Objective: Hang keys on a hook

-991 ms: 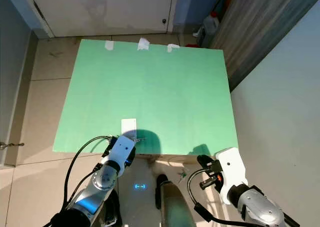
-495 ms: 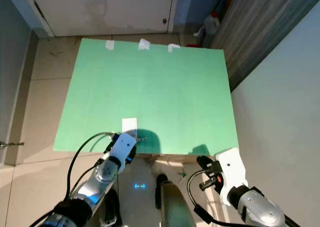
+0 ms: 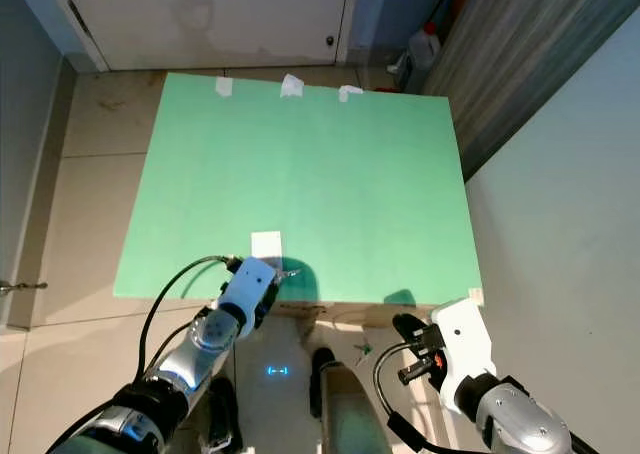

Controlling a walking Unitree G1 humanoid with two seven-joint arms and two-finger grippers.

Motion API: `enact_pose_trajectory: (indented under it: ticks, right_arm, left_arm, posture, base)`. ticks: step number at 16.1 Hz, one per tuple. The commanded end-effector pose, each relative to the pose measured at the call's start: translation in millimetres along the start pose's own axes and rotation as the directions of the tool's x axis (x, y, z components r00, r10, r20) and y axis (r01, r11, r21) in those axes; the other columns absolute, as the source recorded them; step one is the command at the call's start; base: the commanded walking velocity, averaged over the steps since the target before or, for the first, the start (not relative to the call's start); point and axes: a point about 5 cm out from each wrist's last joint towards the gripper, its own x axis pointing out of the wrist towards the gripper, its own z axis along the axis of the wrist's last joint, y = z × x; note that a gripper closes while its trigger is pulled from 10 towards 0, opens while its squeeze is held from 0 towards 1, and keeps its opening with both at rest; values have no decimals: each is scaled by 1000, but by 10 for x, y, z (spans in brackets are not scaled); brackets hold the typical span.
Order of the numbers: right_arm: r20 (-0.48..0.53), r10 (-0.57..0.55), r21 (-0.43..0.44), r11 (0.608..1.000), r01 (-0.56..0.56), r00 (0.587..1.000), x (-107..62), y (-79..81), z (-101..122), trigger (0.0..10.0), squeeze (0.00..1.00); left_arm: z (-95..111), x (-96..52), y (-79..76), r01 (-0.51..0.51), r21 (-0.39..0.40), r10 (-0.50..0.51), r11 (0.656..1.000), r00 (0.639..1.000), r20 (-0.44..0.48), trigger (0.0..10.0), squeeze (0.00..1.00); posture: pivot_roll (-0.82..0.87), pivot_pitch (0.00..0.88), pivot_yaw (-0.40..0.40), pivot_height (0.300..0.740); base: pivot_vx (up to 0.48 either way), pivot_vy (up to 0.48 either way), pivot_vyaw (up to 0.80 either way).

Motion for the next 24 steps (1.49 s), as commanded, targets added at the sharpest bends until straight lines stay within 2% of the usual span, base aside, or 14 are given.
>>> enact_pose_trajectory:
  ticks: [1,9,12,13,17,19,20,21,24]
  right_arm:
    - [-28,-9,5,1000,9,1000,-46,-4,-41,10000,0]
    - [-38,-7,7,1000,7,999,-60,3,-54,10000,0]
    - [-42,-7,7,1000,7,999,-52,-11,-64,10000,0]
    - [-42,-7,6,1000,8,999,-45,-19,-64,10000,0]
    - [-43,-3,4,1000,3,999,-33,-29,-62,10000,0]
    - [-43,0,2,1000,0,999,-22,-30,-56,10000,0]
    - [-43,2,2,1000,-2,999,-17,-29,-54,10000,0]
    - [-42,5,-1,1000,-5,999,-13,-30,-46,10000,0]
    - [-42,4,-4,1000,-4,999,-18,-36,-41,10000,0]
  left_arm:
    - [-109,-18,-115,51,-19,-52,999,998,-44,0,0]
    - [-40,-38,-228,103,-29,-103,994,994,24,0,0]
    - [73,-61,-284,112,-18,-109,994,989,101,0,0]
    - [161,-85,-286,105,-24,-100,994,983,151,0,0]
    - [337,-138,-250,87,-49,-73,995,969,237,0,0]
    - [363,-126,-205,67,-71,-49,995,971,233,0,0]
    - [357,-117,-176,53,-65,-37,996,974,225,3059,0]
    - [342,-92,-104,37,-41,-27,998,977,214,10000,1000]
    - [360,-73,-29,31,-25,-25,999,978,208,10000,1000]
  posture:
    - [-410,335,-79,740]
    - [-406,341,-84,740]
    - [-404,339,-86,740]
    - [-401,339,-87,740]
    - [-392,339,-93,740]
    - [-390,339,-96,740]
    - [-390,339,-96,740]
    - [-395,340,-100,740]
    - [-399,339,-100,740]
  base:
    - [0,0,0]
    - [0,0,0]
    - [0,0,0]
    - [0,0,0]
    - [0,0,0]
    - [0,0,0]
    - [0,0,0]
    - [0,0,0]
    - [0,0,0]
